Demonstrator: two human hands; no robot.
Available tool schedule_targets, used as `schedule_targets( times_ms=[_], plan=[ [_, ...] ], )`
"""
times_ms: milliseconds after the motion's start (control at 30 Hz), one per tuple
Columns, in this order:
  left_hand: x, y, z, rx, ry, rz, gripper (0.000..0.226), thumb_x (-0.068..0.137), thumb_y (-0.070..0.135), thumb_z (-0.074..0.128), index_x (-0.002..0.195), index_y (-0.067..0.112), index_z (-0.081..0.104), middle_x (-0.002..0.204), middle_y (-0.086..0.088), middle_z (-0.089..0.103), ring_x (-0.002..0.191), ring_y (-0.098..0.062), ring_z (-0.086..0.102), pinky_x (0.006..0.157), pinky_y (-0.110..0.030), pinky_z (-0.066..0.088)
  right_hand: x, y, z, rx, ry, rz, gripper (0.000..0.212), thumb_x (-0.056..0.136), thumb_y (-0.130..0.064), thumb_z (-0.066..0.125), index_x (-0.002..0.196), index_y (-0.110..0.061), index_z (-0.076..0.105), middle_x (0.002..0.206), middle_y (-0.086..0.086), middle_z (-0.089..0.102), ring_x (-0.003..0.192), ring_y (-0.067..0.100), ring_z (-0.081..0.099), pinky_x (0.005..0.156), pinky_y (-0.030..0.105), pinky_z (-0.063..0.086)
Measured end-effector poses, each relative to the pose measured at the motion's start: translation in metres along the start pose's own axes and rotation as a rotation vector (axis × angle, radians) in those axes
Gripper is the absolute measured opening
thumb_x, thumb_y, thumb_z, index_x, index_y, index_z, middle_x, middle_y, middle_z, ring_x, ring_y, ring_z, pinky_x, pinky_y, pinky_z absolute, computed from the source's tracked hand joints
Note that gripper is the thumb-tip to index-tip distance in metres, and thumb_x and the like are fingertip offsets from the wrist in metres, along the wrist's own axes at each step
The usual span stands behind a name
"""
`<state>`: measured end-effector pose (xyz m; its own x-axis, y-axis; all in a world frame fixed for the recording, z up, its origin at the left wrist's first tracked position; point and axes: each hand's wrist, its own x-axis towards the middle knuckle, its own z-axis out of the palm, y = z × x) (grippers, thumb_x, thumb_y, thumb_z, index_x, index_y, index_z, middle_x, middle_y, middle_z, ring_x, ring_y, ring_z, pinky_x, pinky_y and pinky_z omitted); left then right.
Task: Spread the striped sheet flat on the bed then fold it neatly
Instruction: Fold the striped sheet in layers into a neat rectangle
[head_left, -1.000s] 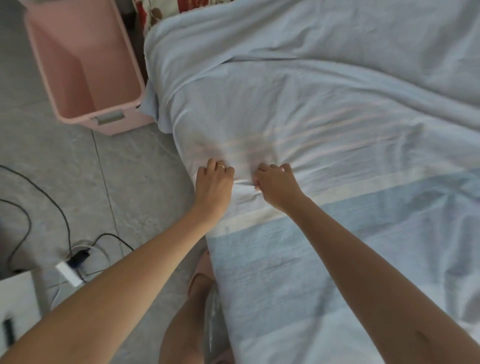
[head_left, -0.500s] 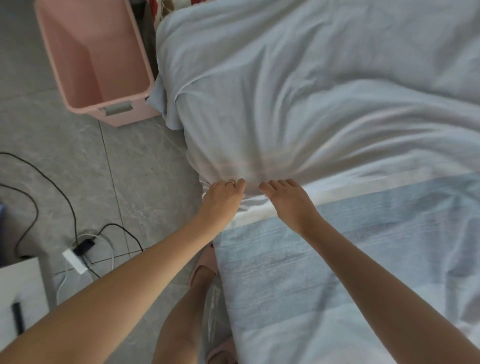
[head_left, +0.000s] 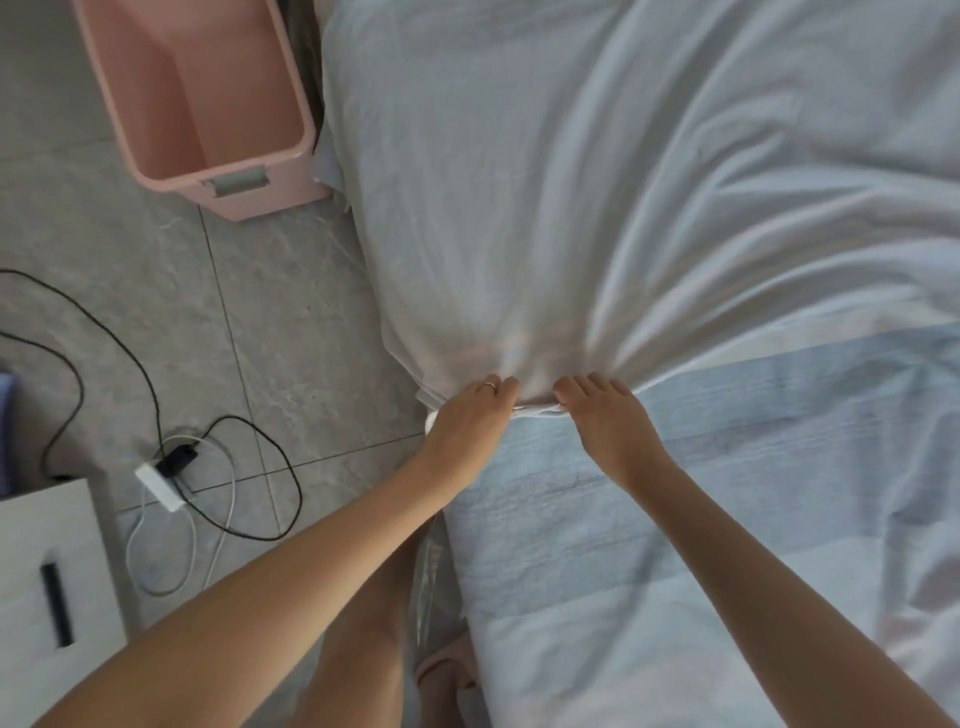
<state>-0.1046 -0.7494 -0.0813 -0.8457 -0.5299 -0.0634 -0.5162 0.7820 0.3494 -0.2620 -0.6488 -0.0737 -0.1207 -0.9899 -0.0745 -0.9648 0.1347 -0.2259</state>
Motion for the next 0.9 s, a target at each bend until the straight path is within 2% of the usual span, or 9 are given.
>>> schedule_targets(
  times_ms=[67,133,267,367,433,567,667,733,900],
  plan=[
    [-0.012,-0.001,0.004,-0.011,0.111,-0.045,0.033,0.066,0.015,0.079,0.089,0.007,0.057,0.089,-0.012,0.057,0.075,-0.027,0.056,0.063,-0.034,0.045,-0.020,-0.002,0.001,-0.026,0.059,0.034,0.030,0.077,-0.009,0.068,0.103,-0.010,0.054,0.096,0.006,0.061,0.088,0.023,0.057,0.082,0.033,0.041],
    [-0.035,0.003,0.006,0.013,0.139,-0.069,0.041,0.075,0.033,0.066,0.105,0.009,0.051,0.112,-0.013,0.049,0.095,-0.029,0.049,0.083,-0.037,0.039,-0.046,-0.010,0.001,0.047,0.083,0.078,0.040,0.086,-0.038,0.058,0.112,-0.008,0.050,0.113,0.010,0.055,0.105,0.023,0.049,0.092,0.036,0.036],
    [-0.094,0.032,0.015,-0.031,-0.044,0.004,0.058,0.060,0.051,0.078,0.100,0.014,0.056,0.106,-0.006,0.053,0.090,-0.026,0.054,0.076,-0.037,0.042,-0.126,-0.023,0.020,0.098,-0.168,0.121,0.068,0.075,-0.065,0.051,0.117,-0.012,0.047,0.119,0.007,0.048,0.110,0.024,0.047,0.095,0.036,0.031],
    [-0.136,0.067,0.030,0.032,-0.294,0.014,0.072,0.047,0.064,0.078,0.094,0.012,0.063,0.093,-0.004,0.060,0.080,-0.023,0.059,0.063,-0.032,0.049,-0.176,-0.032,0.037,0.005,-0.325,0.154,0.068,0.061,-0.058,0.073,0.112,-0.017,0.051,0.117,0.002,0.049,0.110,0.024,0.047,0.101,0.041,0.030],
    [-0.148,0.084,0.039,0.029,-0.376,-0.047,0.062,0.045,0.051,0.084,0.089,0.011,0.064,0.087,-0.004,0.058,0.078,-0.023,0.058,0.059,-0.032,0.049,-0.173,-0.037,0.038,-0.013,-0.299,0.197,0.057,0.051,-0.043,0.085,0.096,-0.019,0.059,0.099,0.000,0.059,0.097,0.023,0.053,0.094,0.039,0.033],
    [-0.151,0.107,0.058,0.143,-0.379,-0.078,0.039,0.042,0.024,0.089,0.069,0.013,0.064,0.068,-0.004,0.057,0.065,-0.023,0.058,0.049,-0.029,0.046,-0.165,-0.044,0.035,-0.018,-0.268,0.156,0.025,0.058,-0.021,0.084,0.070,-0.019,0.062,0.075,0.000,0.061,0.071,0.025,0.062,0.073,0.034,0.033],
    [-0.157,0.123,0.056,0.168,-0.324,-0.119,0.029,0.052,0.017,0.088,0.068,0.011,0.065,0.068,-0.005,0.060,0.065,-0.025,0.060,0.051,-0.029,0.046,-0.172,-0.048,0.029,0.026,-0.319,0.167,0.007,0.078,-0.016,0.071,0.083,-0.014,0.066,0.088,0.005,0.065,0.087,0.029,0.063,0.079,0.036,0.038],
    [-0.158,0.130,0.049,0.126,-0.339,-0.141,0.017,0.070,0.013,0.079,0.079,0.008,0.066,0.077,-0.009,0.064,0.076,-0.029,0.063,0.060,-0.033,0.046,-0.177,-0.048,0.027,0.008,-0.340,0.160,0.010,0.087,-0.020,0.060,0.095,-0.015,0.065,0.100,0.003,0.064,0.099,0.028,0.060,0.083,0.035,0.036],
    [-0.175,0.132,0.043,0.078,-0.284,-0.054,0.026,0.057,0.001,0.085,0.066,0.003,0.061,0.058,-0.016,0.061,0.050,-0.032,0.061,0.048,-0.028,0.043,-0.198,-0.047,0.021,0.069,-0.366,0.129,0.010,0.088,-0.023,0.061,0.095,-0.016,0.064,0.104,0.000,0.062,0.104,0.023,0.058,0.088,0.032,0.034]
  ],
)
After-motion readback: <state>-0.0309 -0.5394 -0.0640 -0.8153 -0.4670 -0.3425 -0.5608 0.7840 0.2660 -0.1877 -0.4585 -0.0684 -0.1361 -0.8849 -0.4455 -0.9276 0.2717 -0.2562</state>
